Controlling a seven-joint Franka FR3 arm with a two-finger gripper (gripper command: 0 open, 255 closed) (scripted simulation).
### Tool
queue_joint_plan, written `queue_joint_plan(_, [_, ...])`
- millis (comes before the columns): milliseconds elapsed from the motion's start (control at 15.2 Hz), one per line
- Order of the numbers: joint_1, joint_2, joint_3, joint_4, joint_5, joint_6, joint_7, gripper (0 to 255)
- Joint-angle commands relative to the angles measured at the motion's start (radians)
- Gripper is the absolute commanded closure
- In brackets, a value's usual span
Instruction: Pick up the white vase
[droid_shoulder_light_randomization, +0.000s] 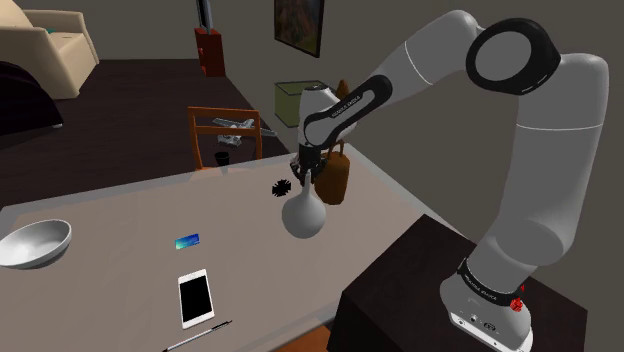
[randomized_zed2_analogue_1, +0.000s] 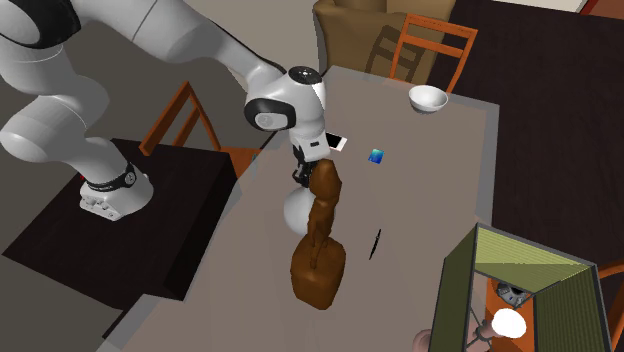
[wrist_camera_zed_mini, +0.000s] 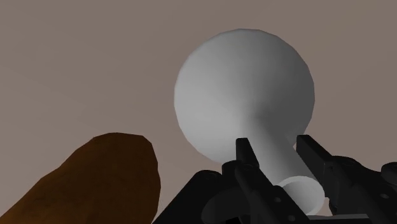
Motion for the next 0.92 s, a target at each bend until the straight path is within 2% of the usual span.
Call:
queue_joint_plan(0, [0.0,0.0,0.0,-0.001,0.0,0.0,0.001,255])
queue_joint_plan(858, [-0.008,-0.109,0.012,0.04,0.029,-0.149,-0.019,255])
